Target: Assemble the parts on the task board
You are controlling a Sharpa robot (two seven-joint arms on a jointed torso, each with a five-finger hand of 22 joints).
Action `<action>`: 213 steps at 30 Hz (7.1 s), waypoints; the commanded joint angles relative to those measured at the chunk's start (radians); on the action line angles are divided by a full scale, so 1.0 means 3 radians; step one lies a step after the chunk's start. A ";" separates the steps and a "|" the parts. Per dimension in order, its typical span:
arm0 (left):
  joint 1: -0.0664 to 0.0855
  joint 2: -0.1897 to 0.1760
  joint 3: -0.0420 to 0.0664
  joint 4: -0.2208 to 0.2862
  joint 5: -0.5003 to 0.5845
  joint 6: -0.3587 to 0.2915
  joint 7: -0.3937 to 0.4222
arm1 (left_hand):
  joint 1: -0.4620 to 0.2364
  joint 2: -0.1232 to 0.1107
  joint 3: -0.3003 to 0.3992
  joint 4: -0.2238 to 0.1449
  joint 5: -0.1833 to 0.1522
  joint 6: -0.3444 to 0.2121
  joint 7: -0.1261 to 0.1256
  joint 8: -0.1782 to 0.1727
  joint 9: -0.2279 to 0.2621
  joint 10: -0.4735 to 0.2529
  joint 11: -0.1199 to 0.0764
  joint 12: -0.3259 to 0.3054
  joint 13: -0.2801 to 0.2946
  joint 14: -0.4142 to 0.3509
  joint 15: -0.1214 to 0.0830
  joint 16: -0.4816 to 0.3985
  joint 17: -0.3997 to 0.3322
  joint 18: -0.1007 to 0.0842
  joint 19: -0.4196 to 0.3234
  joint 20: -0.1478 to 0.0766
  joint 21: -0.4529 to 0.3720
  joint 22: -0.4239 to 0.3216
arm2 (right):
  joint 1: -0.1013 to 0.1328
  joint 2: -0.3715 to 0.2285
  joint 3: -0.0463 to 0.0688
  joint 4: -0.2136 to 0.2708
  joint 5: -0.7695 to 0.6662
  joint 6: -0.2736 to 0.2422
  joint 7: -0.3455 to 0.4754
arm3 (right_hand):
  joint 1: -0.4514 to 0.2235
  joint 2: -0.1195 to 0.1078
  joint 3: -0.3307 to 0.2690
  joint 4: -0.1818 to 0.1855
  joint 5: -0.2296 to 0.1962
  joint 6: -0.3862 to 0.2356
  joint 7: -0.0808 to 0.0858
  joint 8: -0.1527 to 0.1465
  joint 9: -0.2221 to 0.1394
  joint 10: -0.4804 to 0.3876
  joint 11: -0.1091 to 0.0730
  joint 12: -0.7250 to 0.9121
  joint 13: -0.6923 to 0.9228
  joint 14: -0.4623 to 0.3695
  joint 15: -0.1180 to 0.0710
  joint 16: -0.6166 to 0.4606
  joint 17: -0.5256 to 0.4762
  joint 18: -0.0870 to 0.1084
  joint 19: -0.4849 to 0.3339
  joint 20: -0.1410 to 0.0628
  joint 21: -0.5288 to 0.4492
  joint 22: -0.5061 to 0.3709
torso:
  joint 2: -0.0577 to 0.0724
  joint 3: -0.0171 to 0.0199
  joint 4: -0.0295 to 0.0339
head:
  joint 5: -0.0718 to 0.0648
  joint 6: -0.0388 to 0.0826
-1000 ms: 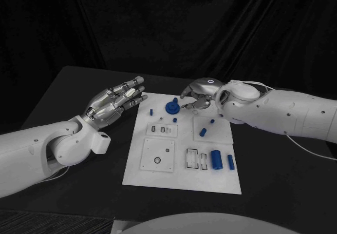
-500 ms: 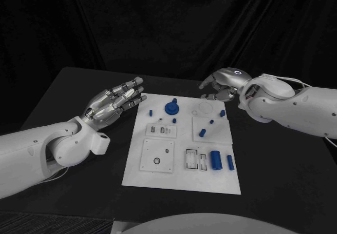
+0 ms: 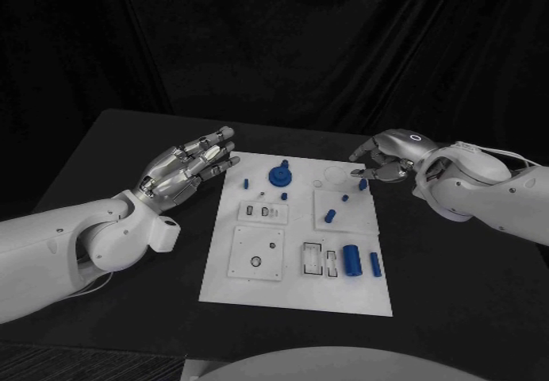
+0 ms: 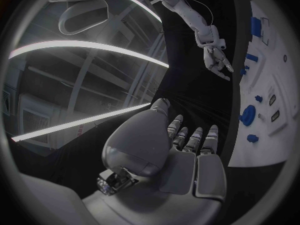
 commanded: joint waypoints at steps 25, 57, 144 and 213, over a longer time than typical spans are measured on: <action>-0.0052 -0.0016 0.0003 -0.0009 -0.0001 0.0037 0.0097 | 0.0040 0.0014 0.0092 -0.0012 0.0046 -0.0022 0.0015 0.0036 0.0055 -0.0011 0.0036 -0.0047 -0.0038 0.0009 0.0053 0.0067 0.0012 -0.0070 0.0043 0.0017 0.0033 0.0017 | -0.0160 -0.0057 0.0002 -0.0151 0.0129 -0.0027 -0.0120 | 0.0056 -0.0212 -0.0044 0.0156 -0.0188 -0.0096 0.0003 -0.0050 0.0055 0.0324 0.0039 0.0055 0.0904 0.0347 0.0009 0.0067 0.0894 -0.0041 -0.0028 -0.0004 -0.0041 0.0617 | -0.0006 0.0001 -0.0005 | -0.0025 0.0001; -0.0060 -0.0014 0.0003 -0.0017 -0.0001 0.0052 0.0082 | 0.0041 0.0012 0.0097 -0.0016 0.0046 -0.0023 0.0015 0.0036 0.0054 -0.0011 0.0037 -0.0047 -0.0038 0.0009 0.0054 0.0067 0.0012 -0.0072 0.0045 0.0017 0.0034 0.0018 | -0.0260 0.0068 0.0002 -0.0333 0.0129 0.0145 -0.0120 | 0.0261 -0.0183 0.0013 0.0150 0.0247 -0.0042 0.0013 -0.0004 0.0128 0.0324 0.0045 0.0055 0.0904 0.0347 0.0013 0.0067 0.0894 -0.0039 -0.0023 -0.0003 -0.0079 0.0625 | -0.0002 -0.0001 0.0000 | -0.0022 -0.0046; -0.0070 0.0012 0.0003 -0.0034 -0.0001 0.0107 0.0015 | 0.0042 0.0010 0.0123 -0.0027 0.0046 -0.0023 0.0018 0.0036 0.0054 -0.0011 0.0040 -0.0047 -0.0038 0.0009 0.0057 0.0071 0.0012 -0.0076 0.0051 0.0018 0.0039 0.0021 | 0.0022 0.0632 0.0005 0.0289 0.0112 0.0337 -0.0314 | 0.0375 -0.0010 0.0031 -0.0049 0.0184 0.0311 0.0035 0.0588 0.0637 0.0324 0.0108 0.0055 0.0904 0.0325 0.0056 -0.0007 0.0818 -0.0001 -0.0086 0.0024 -0.0316 0.0573 | -0.0007 -0.0007 0.0007 | 0.0014 -0.0110; -0.0112 0.0031 0.0003 -0.0054 -0.0001 0.0151 -0.0018 | 0.0040 0.0014 0.0147 -0.0033 0.0047 -0.0034 0.0016 0.0035 0.0053 -0.0011 0.0037 -0.0047 -0.0038 0.0007 0.0059 0.0070 0.0012 -0.0079 0.0053 0.0018 0.0040 0.0021 | -0.0248 0.1100 0.0005 0.0099 -0.0039 0.0581 -0.0354 | 0.0333 0.0030 0.0001 -0.0210 0.0388 0.0195 0.0059 0.0648 0.0661 0.0324 0.0118 0.0055 0.0904 0.0296 0.0074 -0.0100 0.0724 0.0039 -0.0144 0.0054 -0.0553 0.0525 | -0.0003 -0.0003 -0.0002 | 0.0017 -0.0163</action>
